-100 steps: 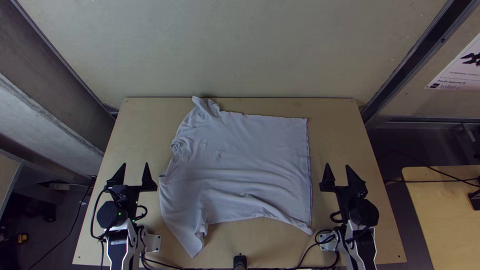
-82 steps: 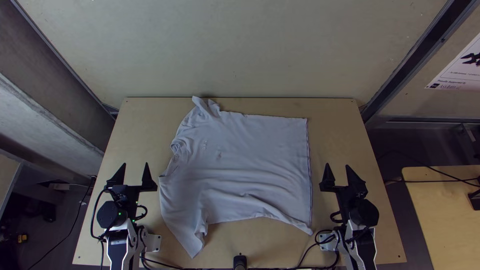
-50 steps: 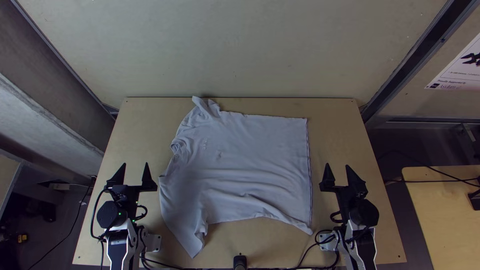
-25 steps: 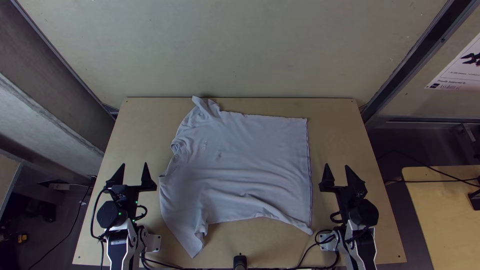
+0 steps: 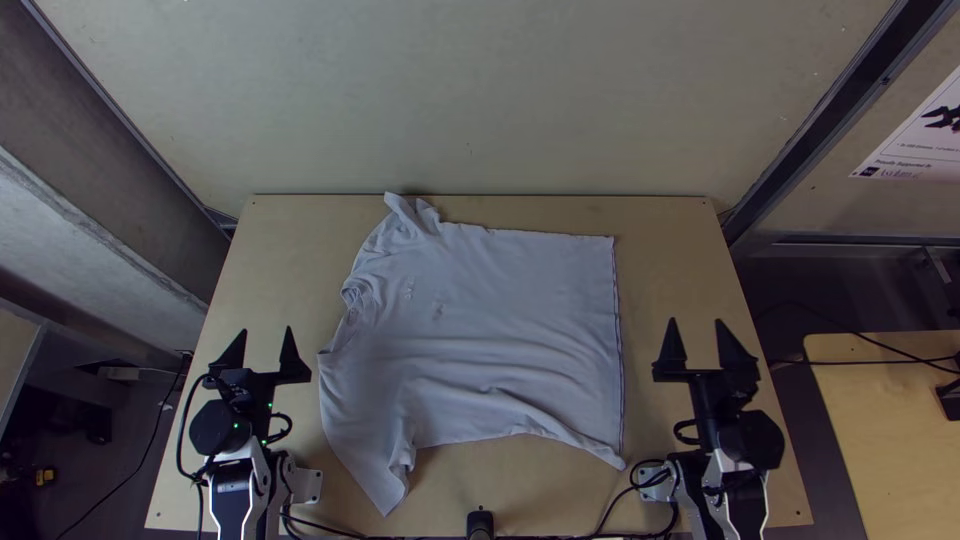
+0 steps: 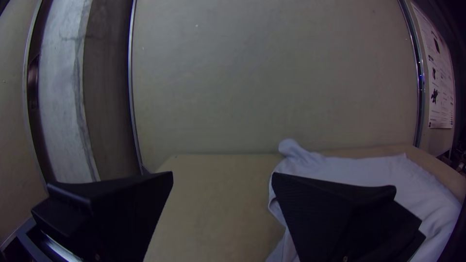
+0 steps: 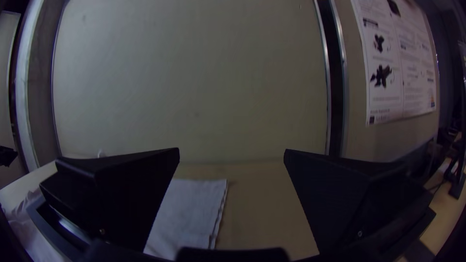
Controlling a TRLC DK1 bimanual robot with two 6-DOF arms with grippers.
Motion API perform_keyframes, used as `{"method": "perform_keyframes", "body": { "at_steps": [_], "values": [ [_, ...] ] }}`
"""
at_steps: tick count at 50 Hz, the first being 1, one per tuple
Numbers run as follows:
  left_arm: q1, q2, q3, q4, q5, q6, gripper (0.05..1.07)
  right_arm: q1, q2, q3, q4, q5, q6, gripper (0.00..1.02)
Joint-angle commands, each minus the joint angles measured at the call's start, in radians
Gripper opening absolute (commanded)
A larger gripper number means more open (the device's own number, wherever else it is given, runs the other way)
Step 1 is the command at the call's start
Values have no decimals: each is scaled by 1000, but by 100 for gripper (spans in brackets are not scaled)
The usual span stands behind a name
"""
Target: Fold the t-shirt
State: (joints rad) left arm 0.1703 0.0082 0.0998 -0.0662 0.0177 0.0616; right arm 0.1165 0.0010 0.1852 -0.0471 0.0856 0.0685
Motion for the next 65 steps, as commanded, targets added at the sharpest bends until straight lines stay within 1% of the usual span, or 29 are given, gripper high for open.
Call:
{"method": "perform_keyframes", "body": {
  "at_steps": [1, 7, 10, 19, 30, 35, 46, 51, 57, 65],
  "values": [
    [-8, -4, 89, 25, 8, 10, 103, -5, 25, 79, 46, -6, -45, 99],
    [-15, 59, 166, 59, 11, 6, 103, -5, 116, 163, 81, -6, -72, 99],
    [-15, 119, 213, 80, 11, -6, 103, -8, 171, 206, 108, -4, -72, 99],
    [-23, 369, 416, 118, 11, -46, 103, -8, 360, 353, 187, -6, -75, 99],
    [-38, 662, 672, 138, 7, -49, 103, -9, 656, 611, 179, -6, -75, 99],
    [-46, 782, 782, 137, 2, -48, 103, -26, 772, 715, 179, -6, -76, 99],
    [-81, 1021, 1015, 106, -2, -51, 103, -29, 970, 884, 154, -6, -72, 99],
    [-92, 1127, 1112, 69, -2, -57, 103, -31, 1050, 958, 107, -4, -58, 99],
    [-112, 1248, 1247, -21, 1, -63, 103, -31, 1148, 1056, 41, 0, -41, 99],
    [-123, 1389, 1388, -92, 7, -100, 103, -29, 1257, 1177, -30, 11, -4, 99]
  ]
}}
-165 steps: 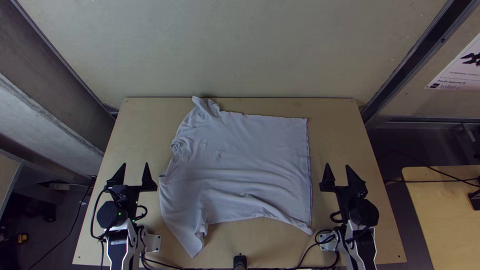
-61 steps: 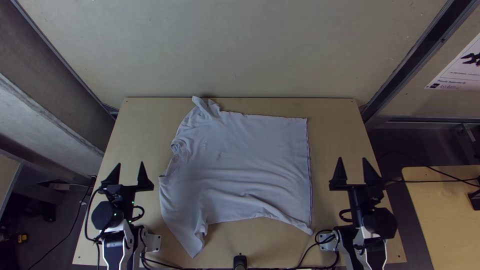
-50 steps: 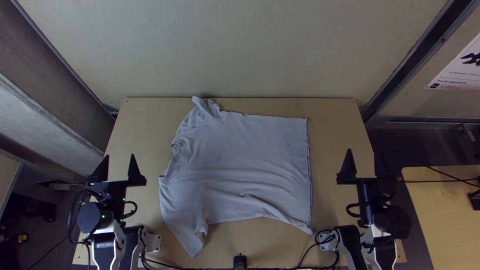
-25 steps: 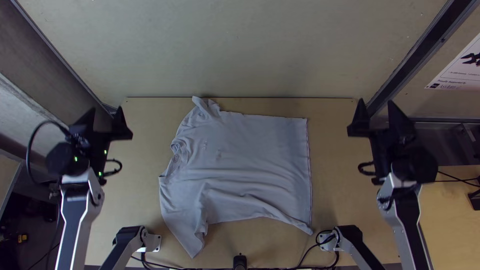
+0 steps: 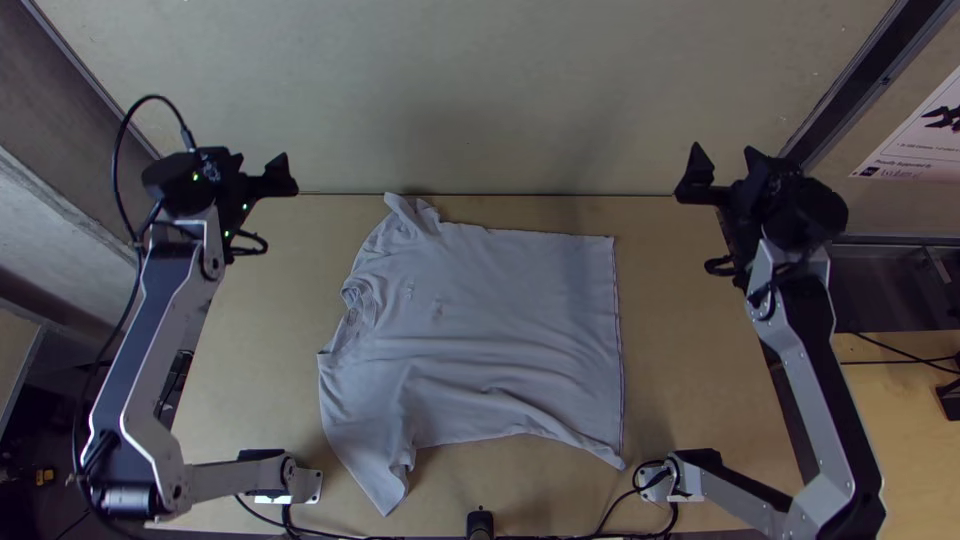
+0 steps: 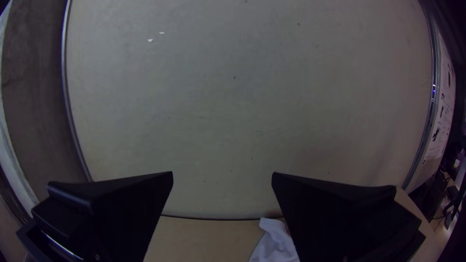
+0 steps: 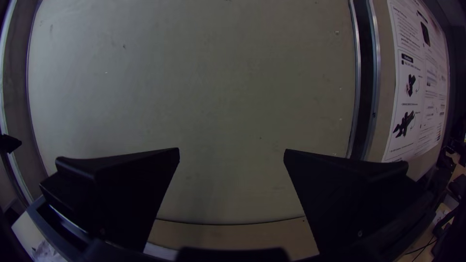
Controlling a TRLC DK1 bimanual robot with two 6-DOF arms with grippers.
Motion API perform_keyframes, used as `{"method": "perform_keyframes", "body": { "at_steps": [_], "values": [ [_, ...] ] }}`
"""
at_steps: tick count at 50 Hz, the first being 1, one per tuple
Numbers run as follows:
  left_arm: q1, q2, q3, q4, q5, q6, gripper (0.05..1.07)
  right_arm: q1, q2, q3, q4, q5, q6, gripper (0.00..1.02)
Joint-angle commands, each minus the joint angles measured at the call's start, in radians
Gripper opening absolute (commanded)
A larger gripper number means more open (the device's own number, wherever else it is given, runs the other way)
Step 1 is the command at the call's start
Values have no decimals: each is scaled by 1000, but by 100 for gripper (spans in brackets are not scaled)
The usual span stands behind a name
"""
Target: Fold the t-shirt
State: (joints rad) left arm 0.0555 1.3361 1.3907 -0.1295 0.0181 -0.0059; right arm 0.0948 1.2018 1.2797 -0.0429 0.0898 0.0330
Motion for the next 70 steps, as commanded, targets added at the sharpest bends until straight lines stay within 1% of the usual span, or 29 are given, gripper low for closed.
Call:
{"method": "perform_keyframes", "body": {
  "at_steps": [1, 11, 18, 22, 25, 33, 38, 44, 46, 49, 55, 66, 70],
  "values": [
    [-11, 77, 114, -39, 6, -34, 103, -6, 70, 99, -46, 7, 33, 99],
    [-52, 245, 303, -193, 6, -39, 103, -3, 219, 274, -239, 5, 90, 99],
    [-72, 364, 419, -300, 6, -57, 103, 3, 268, 294, -279, 4, 100, 99],
    [-83, 436, 488, -378, 6, -63, 103, 6, 288, 296, -299, 4, 120, 99],
    [-91, 474, 515, -404, 8, -69, 103, 6, 300, 297, -316, 4, 139, 99],
    [-111, 555, 516, -417, 11, -68, 101, 10, 338, 306, -391, -5, 182, 99],
    [-120, 600, 519, -438, 11, -68, 101, 6, 383, 337, -482, -22, 223, 99],
    [-131, 650, 519, -460, 11, -68, 101, 3, 404, 336, -538, -48, 262, 99],
    [-134, 664, 521, -466, 11, -66, 99, 3, 409, 334, -548, -51, 265, 99],
    [-135, 689, 527, -464, 11, -65, 92, 0, 412, 325, -555, -55, 280, 99],
    [-137, 744, 553, -466, 11, -63, 92, -3, 413, 302, -561, -61, 300, 99],
    [-155, 824, 610, -464, 9, -60, 92, -20, 426, 279, -561, -61, 304, 99],
    [-161, 859, 640, -466, 8, -59, 90, -26, 432, 279, -561, -61, 306, 99]
  ]
}}
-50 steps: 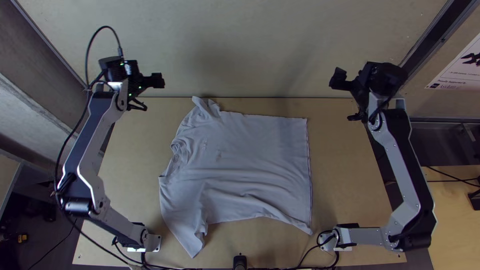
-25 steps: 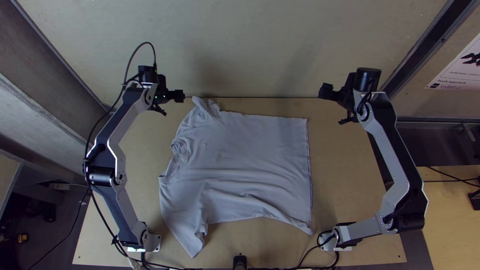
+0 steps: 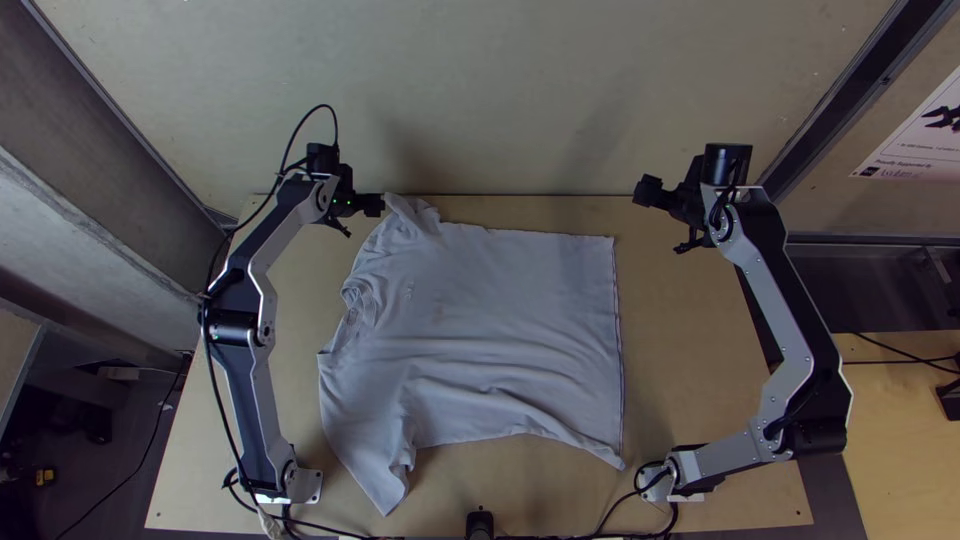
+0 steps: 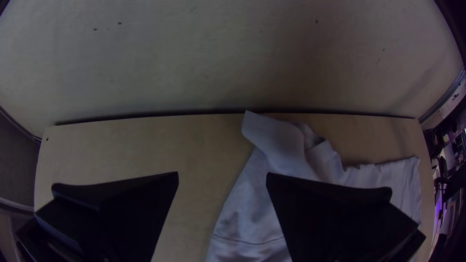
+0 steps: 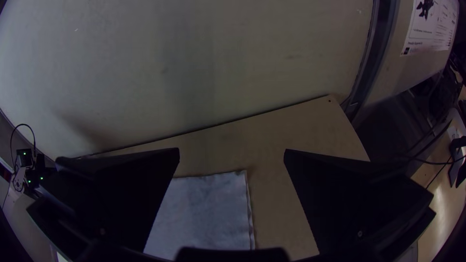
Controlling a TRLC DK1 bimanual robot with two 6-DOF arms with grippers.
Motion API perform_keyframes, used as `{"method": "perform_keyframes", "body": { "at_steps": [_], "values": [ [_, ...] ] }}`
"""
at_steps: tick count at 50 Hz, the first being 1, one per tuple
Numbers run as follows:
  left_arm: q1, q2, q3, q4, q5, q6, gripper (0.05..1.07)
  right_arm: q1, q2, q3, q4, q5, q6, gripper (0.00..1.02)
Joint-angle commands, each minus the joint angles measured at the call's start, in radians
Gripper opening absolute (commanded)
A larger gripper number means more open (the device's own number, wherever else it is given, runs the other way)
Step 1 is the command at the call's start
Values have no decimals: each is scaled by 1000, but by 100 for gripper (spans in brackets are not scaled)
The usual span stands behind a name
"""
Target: Fold the t-shirt
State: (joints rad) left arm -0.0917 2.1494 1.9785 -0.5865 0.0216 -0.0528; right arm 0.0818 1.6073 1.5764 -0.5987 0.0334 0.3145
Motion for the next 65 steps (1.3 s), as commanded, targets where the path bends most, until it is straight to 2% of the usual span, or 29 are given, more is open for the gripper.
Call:
{"method": "perform_keyframes", "body": {
  "at_steps": [1, 42, 44, 49, 55, 65],
  "values": [
    [-16, 53, 59, -9, 5, -10, 88, -14, 28, -18, -6, -4, 26, 99],
    [-52, 239, 161, -44, -12, 30, 86, -22, 105, -23, 10, -4, 35, 99],
    [-56, 244, 163, -44, -12, 36, 74, -22, 109, -21, 10, -4, 35, 99],
    [-71, 251, 163, -65, -12, 85, 35, -25, 125, -16, 10, -4, 46, 99],
    [-82, 253, 161, -115, -12, 103, 7, -33, 140, -9, 10, -4, 49, 98],
    [-71, 251, 148, -131, -14, 85, 8, -39, 197, 2, 8, -4, 47, 98]
  ]
}}
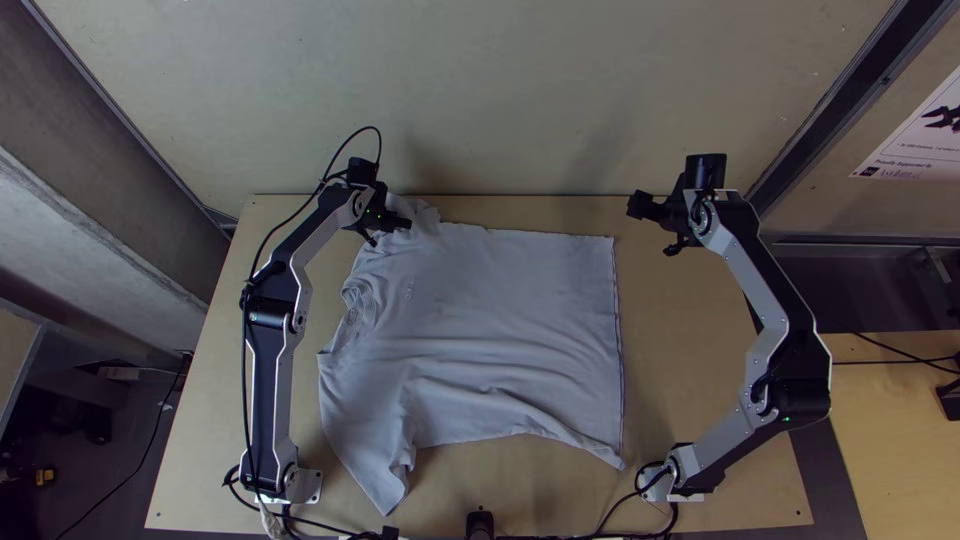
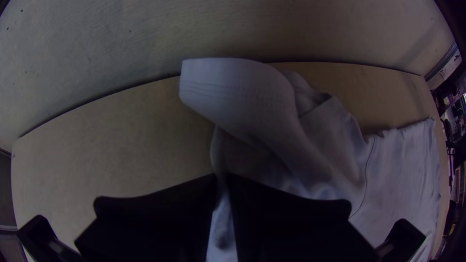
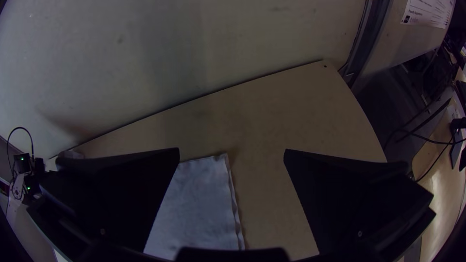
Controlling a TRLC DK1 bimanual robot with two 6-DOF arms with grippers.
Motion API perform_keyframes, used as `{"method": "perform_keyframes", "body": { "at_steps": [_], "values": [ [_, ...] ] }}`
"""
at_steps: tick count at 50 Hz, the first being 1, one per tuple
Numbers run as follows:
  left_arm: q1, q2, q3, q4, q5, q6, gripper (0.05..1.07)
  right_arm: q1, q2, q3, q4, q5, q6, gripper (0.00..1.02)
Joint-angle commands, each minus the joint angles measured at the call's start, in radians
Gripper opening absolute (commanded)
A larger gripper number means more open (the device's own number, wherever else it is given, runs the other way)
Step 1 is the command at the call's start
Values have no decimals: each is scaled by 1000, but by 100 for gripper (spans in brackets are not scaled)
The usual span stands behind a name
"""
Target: Fold the t-shirt
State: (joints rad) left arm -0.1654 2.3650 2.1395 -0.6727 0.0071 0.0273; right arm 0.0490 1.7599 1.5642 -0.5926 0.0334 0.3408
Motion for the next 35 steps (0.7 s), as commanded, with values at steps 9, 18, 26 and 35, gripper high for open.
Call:
{"method": "perform_keyframes", "body": {
  "at_steps": [9, 18, 26, 35],
  "values": [
    [23, 5, -13, -48, 2, -21, 8, 6, 89, 14, 1, -6, 38, 91],
    [63, -26, -18, -61, 1, -35, 8, 22, 185, 83, -49, -12, 83, 90],
    [87, -61, -47, -67, 1, -26, 8, 38, 273, 154, -61, -12, 89, 90],
    [99, -87, -67, -67, 1, -13, 8, 61, 362, 232, -87, -13, 101, 90]
  ]
}}
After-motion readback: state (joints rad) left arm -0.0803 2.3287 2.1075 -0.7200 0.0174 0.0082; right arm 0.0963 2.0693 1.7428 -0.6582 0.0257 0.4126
